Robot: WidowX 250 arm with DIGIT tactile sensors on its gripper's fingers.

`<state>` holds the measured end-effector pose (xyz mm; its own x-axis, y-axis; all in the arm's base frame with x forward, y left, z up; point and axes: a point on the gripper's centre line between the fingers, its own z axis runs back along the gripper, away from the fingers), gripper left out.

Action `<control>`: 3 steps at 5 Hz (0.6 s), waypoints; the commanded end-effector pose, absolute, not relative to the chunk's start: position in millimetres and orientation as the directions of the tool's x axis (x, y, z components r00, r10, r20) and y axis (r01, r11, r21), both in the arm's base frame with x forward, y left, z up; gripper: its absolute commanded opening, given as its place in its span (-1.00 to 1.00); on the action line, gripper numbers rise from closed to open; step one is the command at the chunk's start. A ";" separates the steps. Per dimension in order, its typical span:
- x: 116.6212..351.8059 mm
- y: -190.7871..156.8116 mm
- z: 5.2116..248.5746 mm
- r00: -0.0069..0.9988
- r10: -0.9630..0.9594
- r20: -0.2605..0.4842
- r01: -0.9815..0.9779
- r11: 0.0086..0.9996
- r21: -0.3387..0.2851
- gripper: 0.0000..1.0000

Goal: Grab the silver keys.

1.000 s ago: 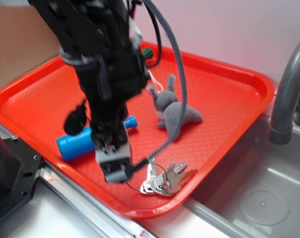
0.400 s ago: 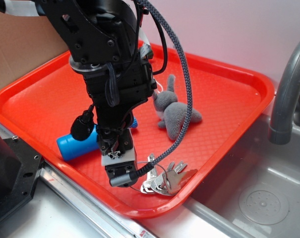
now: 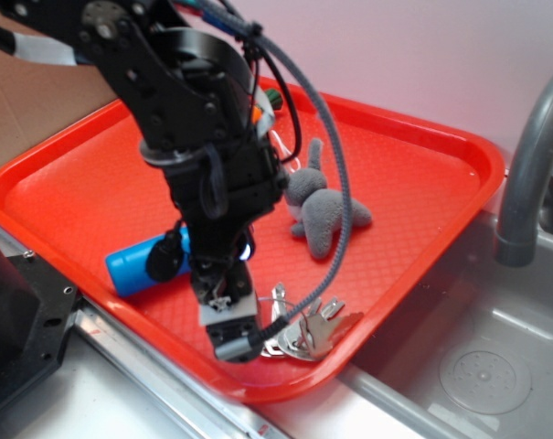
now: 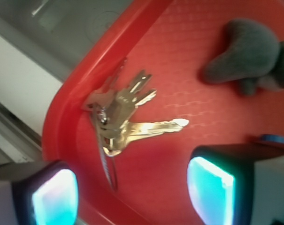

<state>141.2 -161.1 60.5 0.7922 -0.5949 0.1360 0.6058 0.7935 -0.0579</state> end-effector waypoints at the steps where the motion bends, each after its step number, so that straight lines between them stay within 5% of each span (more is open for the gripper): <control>1: 146.6 -181.3 44.8 0.779 -0.609 0.149 0.626 0.771 -0.121 0.97; 2: 145.9 -185.7 49.2 0.788 -0.594 0.161 0.613 0.782 -0.114 -1.00; 3: 146.6 -187.6 48.2 0.784 -0.598 0.166 0.619 0.775 -0.131 -1.00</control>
